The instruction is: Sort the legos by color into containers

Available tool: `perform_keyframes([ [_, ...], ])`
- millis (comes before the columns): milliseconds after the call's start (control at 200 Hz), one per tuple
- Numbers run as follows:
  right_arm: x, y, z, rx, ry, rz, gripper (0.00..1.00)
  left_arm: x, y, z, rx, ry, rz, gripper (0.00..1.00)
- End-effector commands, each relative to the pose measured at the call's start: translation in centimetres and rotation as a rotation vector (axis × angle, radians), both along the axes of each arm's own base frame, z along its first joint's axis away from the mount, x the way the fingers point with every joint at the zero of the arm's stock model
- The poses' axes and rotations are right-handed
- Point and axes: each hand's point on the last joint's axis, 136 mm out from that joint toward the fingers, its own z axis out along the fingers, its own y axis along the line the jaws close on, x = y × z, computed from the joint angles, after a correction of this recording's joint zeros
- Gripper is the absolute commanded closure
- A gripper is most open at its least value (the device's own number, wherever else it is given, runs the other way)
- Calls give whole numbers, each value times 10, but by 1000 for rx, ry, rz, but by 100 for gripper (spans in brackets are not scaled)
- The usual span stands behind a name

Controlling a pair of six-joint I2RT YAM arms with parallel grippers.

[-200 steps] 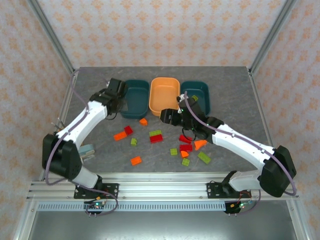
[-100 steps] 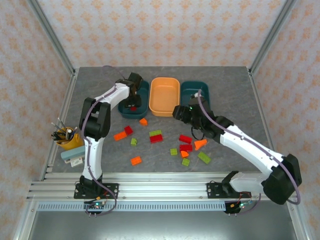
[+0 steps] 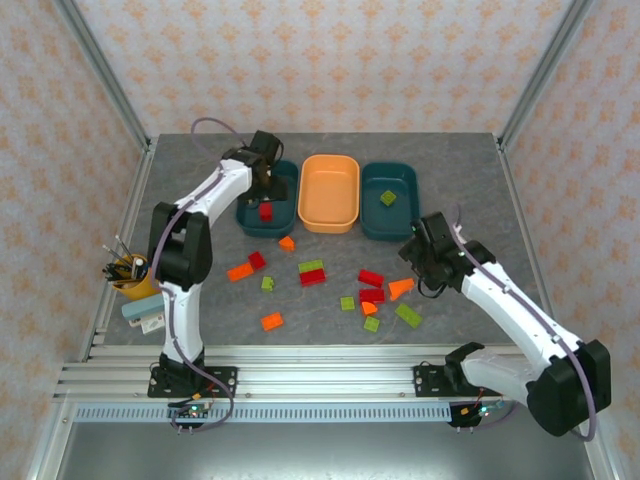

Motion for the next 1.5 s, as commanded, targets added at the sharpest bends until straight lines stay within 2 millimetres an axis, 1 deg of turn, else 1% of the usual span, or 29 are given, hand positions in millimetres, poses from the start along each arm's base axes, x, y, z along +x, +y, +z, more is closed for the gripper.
perform_keyframes([
  [0,-19,11,-31,125,146,-113,36,-24,-32,73,-58,-157,-96,17],
  [65,-18,17,-42,154,185,-147,37,-46,-51,87,-105,-202,-158,15],
  [85,-16,19,-42,165,183,-149,37,-53,-58,90,-125,-216,-178,14],
  [105,-15,20,-48,158,204,-154,37,-61,-64,93,-147,-227,-199,13],
  [135,-13,22,-52,161,212,-158,37,-72,-73,98,-174,-246,-225,8],
  [175,-10,25,-57,170,217,-163,37,-87,-84,105,-210,-272,-254,5],
  [285,-2,28,-69,178,225,-185,37,-127,-105,109,-280,-288,-308,2],
  [395,-3,28,-85,171,269,-198,39,-162,-119,109,-309,-283,-346,2],
  [490,-9,26,-97,160,312,-209,43,-184,-129,113,-341,-295,-376,3],
  [565,-12,23,-104,150,331,-222,46,-198,-133,115,-362,-306,-389,3],
  [761,-10,19,-111,126,330,-231,61,-220,-135,121,-404,-337,-421,5],
  [916,-7,15,-108,104,306,-233,73,-230,-130,123,-420,-333,-406,5],
  [991,-1,13,-99,94,271,-223,78,-231,-129,125,-428,-338,-404,6],
  [1071,11,12,-76,62,207,-167,79,-230,-130,131,-442,-347,-401,6],
  [1151,30,16,-41,-8,116,-50,81,-225,-129,139,-437,-342,-377,5],
  [1211,47,29,-10,-69,41,59,81,-217,-123,143,-447,-331,-336,5],
  [1261,60,47,9,-89,-5,149,81,-206,-117,147,-470,-332,-294,5],
  [1291,69,60,16,-90,-24,200,81,-199,-112,150,-483,-337,-264,5],
  [1386,100,103,32,-91,-68,337,81,-176,-96,157,-503,-351,-192,5],
  [1406,106,110,31,-93,-67,361,81,-171,-92,158,-495,-357,-181,5],
  [1436,118,123,35,-88,-79,391,81,-165,-87,159,-480,-360,-161,5],
  [1496,141,143,35,-83,-82,432,80,-152,-75,157,-450,-355,-118,5],
])
